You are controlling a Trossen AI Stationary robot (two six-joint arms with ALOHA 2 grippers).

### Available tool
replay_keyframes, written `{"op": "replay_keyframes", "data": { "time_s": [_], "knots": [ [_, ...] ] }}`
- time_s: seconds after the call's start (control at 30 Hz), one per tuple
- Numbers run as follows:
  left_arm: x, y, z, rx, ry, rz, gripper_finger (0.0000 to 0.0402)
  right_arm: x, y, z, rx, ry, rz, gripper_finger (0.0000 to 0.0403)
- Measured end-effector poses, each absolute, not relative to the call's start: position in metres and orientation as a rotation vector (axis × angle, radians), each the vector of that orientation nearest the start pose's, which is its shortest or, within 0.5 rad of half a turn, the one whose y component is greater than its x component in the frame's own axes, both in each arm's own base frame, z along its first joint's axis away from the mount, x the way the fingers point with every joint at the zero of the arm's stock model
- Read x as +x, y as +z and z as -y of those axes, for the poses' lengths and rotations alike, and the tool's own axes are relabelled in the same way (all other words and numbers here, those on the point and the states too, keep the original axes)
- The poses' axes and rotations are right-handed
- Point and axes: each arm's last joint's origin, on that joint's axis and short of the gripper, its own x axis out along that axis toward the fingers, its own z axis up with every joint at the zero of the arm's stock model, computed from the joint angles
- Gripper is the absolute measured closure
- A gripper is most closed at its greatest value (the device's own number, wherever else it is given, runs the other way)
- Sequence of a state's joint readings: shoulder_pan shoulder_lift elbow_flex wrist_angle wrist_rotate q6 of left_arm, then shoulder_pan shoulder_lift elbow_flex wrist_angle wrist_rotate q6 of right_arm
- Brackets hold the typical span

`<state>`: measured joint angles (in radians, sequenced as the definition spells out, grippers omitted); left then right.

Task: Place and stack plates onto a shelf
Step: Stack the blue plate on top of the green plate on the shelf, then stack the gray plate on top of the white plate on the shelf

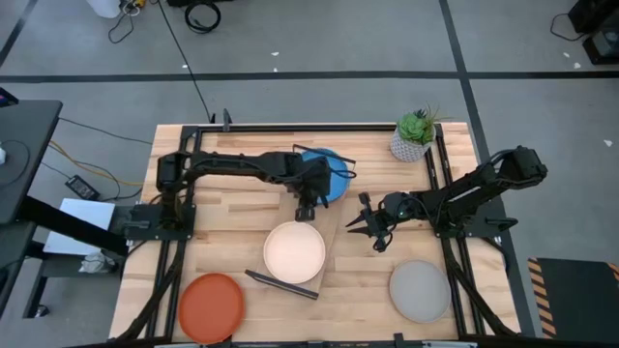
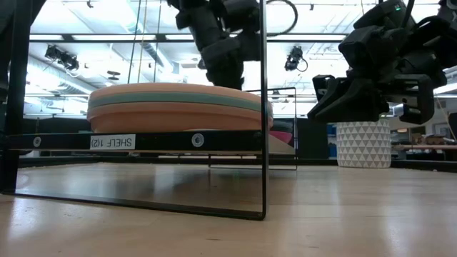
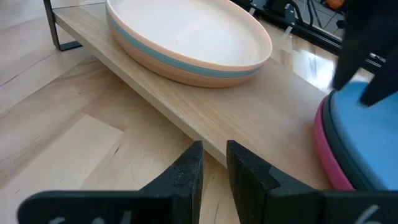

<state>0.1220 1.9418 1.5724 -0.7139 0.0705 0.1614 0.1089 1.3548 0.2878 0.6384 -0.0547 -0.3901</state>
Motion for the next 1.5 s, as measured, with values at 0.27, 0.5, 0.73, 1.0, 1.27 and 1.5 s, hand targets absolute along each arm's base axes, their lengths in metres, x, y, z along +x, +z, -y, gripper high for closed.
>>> {"op": "replay_keyframes", "data": {
  "time_s": [0.27,0.5,0.73,1.0,1.27,1.5],
  "knots": [
    [0.41,0.243,-0.054,0.117,0.045,-1.068,0.0283,0.22,0.135,-0.026,-0.39,0.243,-0.4,0.0325],
    [0.415,0.222,-0.066,0.091,0.161,-1.127,0.0283,0.22,0.135,-0.026,-0.389,0.243,-0.4,0.0325],
    [0.415,0.203,-0.058,0.103,0.074,-1.227,0.0283,0.22,0.135,-0.026,-0.389,0.244,-0.403,0.0325],
    [0.413,0.21,-0.049,0.029,0.002,-1.236,0.0283,0.221,0.135,-0.026,-0.39,0.243,-0.398,0.0325],
    [0.415,0.251,-0.034,-0.102,-0.095,-1.185,0.0283,0.22,0.135,-0.026,-0.391,0.243,-0.402,0.0325],
    [0.397,0.268,0.003,-0.149,-0.104,-1.3,0.0283,0.219,0.131,-0.025,-0.393,0.251,-0.445,0.0325]
  ]
}}
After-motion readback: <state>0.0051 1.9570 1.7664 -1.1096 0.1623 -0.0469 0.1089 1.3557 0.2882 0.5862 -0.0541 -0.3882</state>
